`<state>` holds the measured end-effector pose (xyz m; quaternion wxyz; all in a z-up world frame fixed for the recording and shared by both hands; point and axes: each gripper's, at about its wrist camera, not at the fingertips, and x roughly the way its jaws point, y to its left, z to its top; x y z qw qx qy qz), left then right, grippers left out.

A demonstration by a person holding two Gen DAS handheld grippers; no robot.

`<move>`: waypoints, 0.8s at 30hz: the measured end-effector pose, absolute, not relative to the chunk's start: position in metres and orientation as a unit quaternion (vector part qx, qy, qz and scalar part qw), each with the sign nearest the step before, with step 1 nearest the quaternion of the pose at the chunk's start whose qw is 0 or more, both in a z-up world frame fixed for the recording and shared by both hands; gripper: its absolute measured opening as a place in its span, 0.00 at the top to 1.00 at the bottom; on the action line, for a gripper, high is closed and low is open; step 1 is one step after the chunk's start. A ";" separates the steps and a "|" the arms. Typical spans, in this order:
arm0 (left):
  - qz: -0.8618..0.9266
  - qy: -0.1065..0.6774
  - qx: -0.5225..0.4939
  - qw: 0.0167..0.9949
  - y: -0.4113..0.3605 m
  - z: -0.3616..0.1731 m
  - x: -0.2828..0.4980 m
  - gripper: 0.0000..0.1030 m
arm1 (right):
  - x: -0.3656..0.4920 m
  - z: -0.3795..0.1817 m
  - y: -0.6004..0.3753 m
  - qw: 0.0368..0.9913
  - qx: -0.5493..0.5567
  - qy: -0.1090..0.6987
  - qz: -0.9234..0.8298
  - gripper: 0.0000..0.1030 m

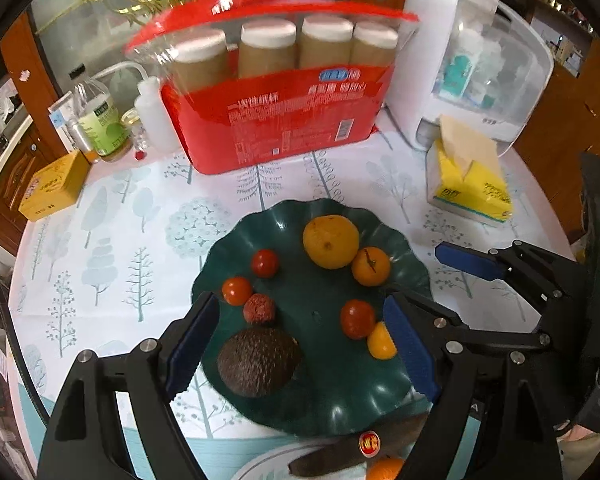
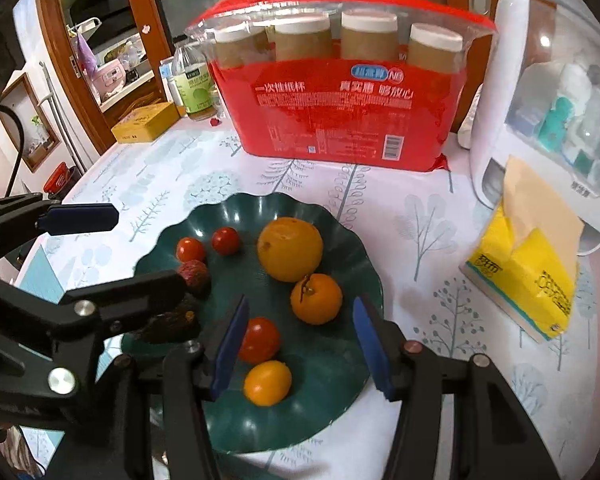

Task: Organize fruits
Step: 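Move both open tools back over the remaining fruits on the placemat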

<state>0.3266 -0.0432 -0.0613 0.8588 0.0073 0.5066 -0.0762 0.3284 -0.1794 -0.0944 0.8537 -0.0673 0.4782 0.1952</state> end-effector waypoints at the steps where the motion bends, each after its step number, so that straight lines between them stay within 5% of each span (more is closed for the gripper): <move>1: -0.077 0.504 0.007 0.860 -0.042 -0.056 0.323 0.19 | 0.325 -0.090 -0.180 0.855 -0.066 0.476 0.193 0.47; 16: -0.088 0.449 0.014 0.889 -0.028 0.023 0.209 0.15 | 0.230 0.002 -0.182 0.881 -0.053 0.442 0.158 0.47; 24: -0.084 0.445 0.003 0.892 -0.014 0.018 0.142 0.10 | 0.181 0.016 -0.182 0.884 -0.041 0.440 0.153 0.47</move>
